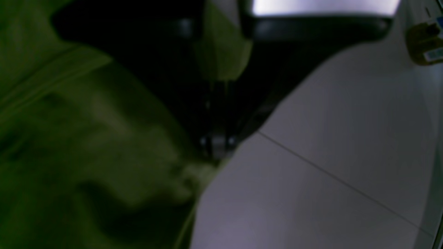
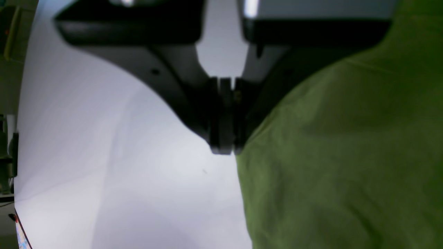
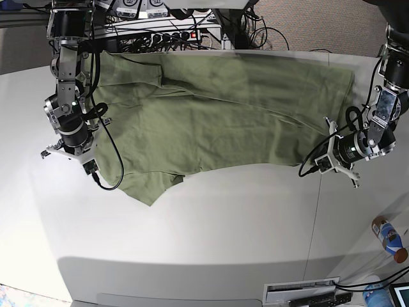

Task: Fold the T-shirt properly
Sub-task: 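Open the left gripper and move it to the shirt's hem edge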

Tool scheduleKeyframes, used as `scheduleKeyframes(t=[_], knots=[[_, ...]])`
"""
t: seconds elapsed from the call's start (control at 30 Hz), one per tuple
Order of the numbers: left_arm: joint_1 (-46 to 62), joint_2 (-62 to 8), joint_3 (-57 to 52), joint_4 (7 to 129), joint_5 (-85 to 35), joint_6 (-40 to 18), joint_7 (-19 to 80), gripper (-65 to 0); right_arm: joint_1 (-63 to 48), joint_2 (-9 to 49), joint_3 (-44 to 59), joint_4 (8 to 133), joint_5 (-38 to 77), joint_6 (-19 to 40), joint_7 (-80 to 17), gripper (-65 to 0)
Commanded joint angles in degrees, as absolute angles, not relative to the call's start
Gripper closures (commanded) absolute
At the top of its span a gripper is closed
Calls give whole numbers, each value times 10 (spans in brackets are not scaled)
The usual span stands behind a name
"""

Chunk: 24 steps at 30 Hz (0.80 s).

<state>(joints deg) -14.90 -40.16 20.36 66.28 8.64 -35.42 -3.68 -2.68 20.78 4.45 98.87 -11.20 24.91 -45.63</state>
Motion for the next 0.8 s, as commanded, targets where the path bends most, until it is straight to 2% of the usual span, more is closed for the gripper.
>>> scheduleKeyframes(t=[0.0,0.13,0.3,0.33,0.4,0.43,0.47,0.77], knots=[[-163,-413,203,663,103,-358,-15,0,-17,216,48,997,-112,242,-443,0],[-180,-425,202,667,92,-360,-15,0,-17,216,48,997,-112,242,-444,0],[-194,-458,202,668,5,-360,-15,0,-17,216,48,997,-112,242,-443,0],[-196,-464,202,668,-11,-360,-15,-32,-17,216,48,997,-112,242,-443,0],[-199,-474,202,668,-39,-360,-14,-211,-14,216,48,997,-112,242,-443,0],[-201,-477,202,668,-50,-358,-15,-274,-12,216,48,997,-112,242,-444,0],[-202,-478,202,668,-57,-357,-15,-306,-11,216,48,997,-112,242,-444,0],[-228,-457,202,605,-31,-361,-16,-309,-8,216,48,997,-112,242,-450,0]])
